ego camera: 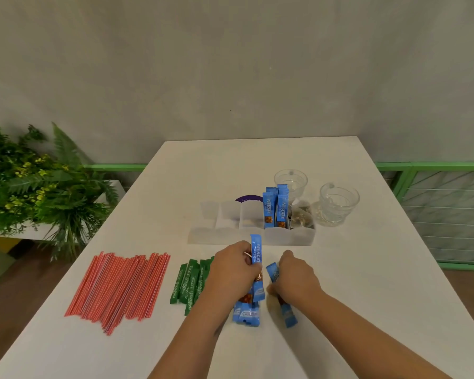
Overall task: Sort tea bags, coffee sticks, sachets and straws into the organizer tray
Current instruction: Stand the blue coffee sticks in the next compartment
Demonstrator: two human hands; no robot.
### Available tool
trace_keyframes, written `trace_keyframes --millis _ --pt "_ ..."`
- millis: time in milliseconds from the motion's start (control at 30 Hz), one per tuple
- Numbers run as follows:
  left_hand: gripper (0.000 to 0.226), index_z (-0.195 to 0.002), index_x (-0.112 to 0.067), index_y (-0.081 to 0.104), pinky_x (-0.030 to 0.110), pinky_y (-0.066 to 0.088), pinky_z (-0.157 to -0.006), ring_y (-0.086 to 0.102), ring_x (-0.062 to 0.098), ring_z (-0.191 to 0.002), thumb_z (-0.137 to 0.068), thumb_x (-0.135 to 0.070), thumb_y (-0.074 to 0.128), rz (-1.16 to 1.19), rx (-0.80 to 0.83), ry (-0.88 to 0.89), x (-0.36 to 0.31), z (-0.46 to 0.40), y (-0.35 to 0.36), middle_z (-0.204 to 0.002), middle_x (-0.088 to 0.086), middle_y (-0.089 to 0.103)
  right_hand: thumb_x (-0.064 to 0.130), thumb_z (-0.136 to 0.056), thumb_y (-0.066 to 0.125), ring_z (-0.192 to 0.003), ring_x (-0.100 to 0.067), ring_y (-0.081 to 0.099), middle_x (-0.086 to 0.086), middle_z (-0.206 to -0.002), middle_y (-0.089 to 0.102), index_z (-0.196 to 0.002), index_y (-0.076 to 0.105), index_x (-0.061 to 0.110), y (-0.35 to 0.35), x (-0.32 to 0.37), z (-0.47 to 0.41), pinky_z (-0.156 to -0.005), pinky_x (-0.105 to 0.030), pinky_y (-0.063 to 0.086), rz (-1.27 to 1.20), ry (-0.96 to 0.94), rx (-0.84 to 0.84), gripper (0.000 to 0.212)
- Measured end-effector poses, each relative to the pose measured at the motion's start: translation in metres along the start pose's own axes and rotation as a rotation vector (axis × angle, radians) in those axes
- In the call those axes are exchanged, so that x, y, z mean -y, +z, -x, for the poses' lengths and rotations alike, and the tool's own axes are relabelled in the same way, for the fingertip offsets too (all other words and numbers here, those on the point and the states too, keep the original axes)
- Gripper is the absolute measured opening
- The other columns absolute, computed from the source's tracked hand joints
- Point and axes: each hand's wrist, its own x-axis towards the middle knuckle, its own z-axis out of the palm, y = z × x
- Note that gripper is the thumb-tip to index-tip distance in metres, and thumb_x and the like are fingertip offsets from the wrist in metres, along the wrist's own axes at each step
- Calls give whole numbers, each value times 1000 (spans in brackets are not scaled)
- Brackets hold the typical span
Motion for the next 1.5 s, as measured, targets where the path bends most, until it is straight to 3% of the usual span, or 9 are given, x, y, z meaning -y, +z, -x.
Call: trace_keyframes --millis 100,200,500,633,733,1000,1267,1400,1500 --pt "8 -92 -16 63 16 41 -56 54 7 -65 -86 -21 60 17 -6 25 -6 -7 -7 -68 -12 52 33 -75 74 -97 -23 59 -6 -107 61 -104 46 13 -5 -4 -2 -68 -29 42 -9 -12 33 44" --pt "3 -91 -19 60 37 57 -73 66 21 -78 -89 -20 59 128 -2 17 -15 -16 -17 -77 -6 58 33 -82 68 -95 -22 60 -5 -106 63 -106 50 15 -13 -6 -3 -71 -29 43 -87 -53 26 35" --pt "12 -95 -14 58 48 56 -79 65 25 -85 -86 -17 65 282 -143 99 -38 -68 -28 -82 -3 58 24 -95 47 -76 -23 59 3 -81 57 -80 44 27 -50 -13 -2 -76 -43 53 -403 -134 -81 16" --pt "12 -98 -9 59 46 55 -82 64 24 -89 -88 -14 63 294 -146 142 -47 -90 -28 -86 -1 60 21 -95 46 -75 -24 58 -2 -87 60 -90 51 20 -65 -16 -1 -78 -42 51 -475 -127 -136 7" --pt "14 -100 -6 61 48 54 -82 64 25 -89 -87 -11 61 241 -126 166 -46 -103 -23 -92 6 64 20 -96 46 -70 -17 55 4 -79 57 -80 47 29 -76 -17 -1 -77 -39 51 -547 -116 -163 18" --pt "15 -99 -10 60 36 45 -75 59 24 -90 -87 -19 60 -72 -56 197 -31 -116 -6 -96 7 66 13 -96 46 -57 -10 54 -7 -78 58 -85 50 8 -100 -14 -9 -41 -9 38 -727 -116 -263 13" --pt "31 -111 -15 52 33 44 -70 60 20 -91 -84 -18 66 -116 11 178 -22 -118 4 -100 0 65 10 -94 49 -43 -2 56 -11 -72 62 -89 52 3 -119 0 -25 -48 -16 45 -675 -181 -373 9" --pt "31 -108 -17 49 32 44 -69 58 16 -84 -83 -17 68 -108 19 159 -20 -120 6 -91 -5 63 11 -91 53 -69 -20 63 -1 -72 60 -88 55 8 -125 10 -38 -69 -32 49 -529 -230 -461 5" --pt "32 -107 -17 49 28 40 -64 55 13 -80 -82 -17 68 -107 16 150 -20 -121 6 -86 -8 59 14 -91 56 -73 -22 59 3 -76 59 -90 57 13 -123 16 -50 -66 -31 45 -419 -252 -482 2"
